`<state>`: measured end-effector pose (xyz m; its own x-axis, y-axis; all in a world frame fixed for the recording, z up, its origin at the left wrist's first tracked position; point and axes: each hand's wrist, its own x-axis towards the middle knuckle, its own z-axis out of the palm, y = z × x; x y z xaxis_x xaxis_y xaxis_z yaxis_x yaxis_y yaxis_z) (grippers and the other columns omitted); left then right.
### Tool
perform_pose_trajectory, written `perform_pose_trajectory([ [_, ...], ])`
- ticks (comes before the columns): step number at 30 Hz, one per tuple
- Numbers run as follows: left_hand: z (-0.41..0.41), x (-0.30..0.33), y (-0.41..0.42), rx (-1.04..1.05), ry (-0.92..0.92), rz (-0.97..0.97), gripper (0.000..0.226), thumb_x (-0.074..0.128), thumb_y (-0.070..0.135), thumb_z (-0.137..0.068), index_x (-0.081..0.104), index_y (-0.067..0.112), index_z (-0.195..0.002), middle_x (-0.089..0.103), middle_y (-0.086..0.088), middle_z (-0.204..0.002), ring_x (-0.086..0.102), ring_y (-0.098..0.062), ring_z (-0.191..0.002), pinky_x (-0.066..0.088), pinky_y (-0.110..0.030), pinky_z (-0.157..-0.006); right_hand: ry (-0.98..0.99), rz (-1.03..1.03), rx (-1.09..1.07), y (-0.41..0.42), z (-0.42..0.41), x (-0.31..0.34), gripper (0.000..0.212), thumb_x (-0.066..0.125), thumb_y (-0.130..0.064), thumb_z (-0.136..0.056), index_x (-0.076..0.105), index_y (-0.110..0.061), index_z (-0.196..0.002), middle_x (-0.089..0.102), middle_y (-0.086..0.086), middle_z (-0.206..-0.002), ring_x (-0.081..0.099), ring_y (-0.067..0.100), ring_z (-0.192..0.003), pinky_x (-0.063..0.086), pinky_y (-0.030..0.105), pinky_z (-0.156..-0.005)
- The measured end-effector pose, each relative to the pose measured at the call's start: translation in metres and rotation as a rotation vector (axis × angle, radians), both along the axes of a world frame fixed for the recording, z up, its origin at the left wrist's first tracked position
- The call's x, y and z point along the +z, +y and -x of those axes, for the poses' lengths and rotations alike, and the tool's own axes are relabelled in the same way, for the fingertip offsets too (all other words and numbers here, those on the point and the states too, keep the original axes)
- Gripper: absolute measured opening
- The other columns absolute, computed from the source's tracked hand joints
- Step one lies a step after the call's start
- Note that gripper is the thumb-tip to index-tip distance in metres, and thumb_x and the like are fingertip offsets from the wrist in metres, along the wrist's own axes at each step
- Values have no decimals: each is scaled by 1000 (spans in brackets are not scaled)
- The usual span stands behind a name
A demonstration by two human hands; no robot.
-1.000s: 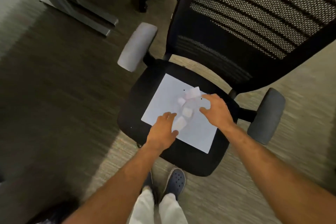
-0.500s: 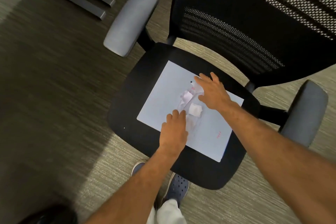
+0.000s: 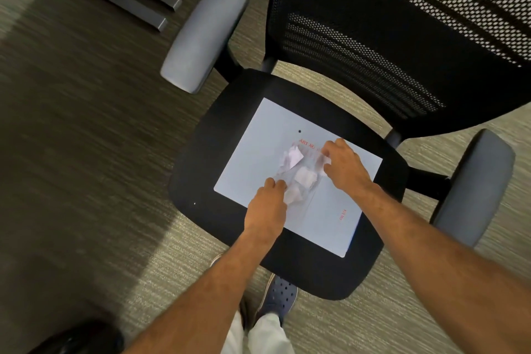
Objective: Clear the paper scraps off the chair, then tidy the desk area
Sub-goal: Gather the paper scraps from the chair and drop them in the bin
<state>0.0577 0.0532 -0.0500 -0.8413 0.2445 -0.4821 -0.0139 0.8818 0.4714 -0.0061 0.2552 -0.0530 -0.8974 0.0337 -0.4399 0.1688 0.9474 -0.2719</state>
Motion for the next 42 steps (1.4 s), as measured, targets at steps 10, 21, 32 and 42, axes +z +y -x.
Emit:
perform_pose_trajectory([
  [10,6,37,-21,160,-48,-100,23,61,21,-98,58,19,-121,59,-1,-119,67,-25,-107,54,-36,-93,-8,79,-174,1,-6,43,19,71,-18,-88,53,-21,-92,66,9,-112,69,27,-100,57,34,-79],
  [21,1,186,-75,245,117,-33,19,59,14,-97,62,21,-114,62,-1,-110,67,-24,-90,59,-40,-80,131,103,6,-76,-22,196,6,65,-17,-90,61,-21,-90,66,0,-87,64,14,-77,53,25,-65],
  [32,-90,331,-256,514,164,49,14,49,15,-90,58,20,-99,63,-1,-100,60,-34,-89,47,-42,-71,235,242,355,-254,-77,349,11,57,-24,-91,53,-25,-81,56,-7,-79,53,15,-78,47,35,-61],
  [42,-302,327,-461,906,140,17,21,47,7,-85,51,20,-101,64,-3,-102,59,-38,-92,49,-48,-77,163,332,673,-503,-229,343,8,59,-25,-86,55,-21,-80,54,-10,-72,55,19,-81,37,33,-60],
])
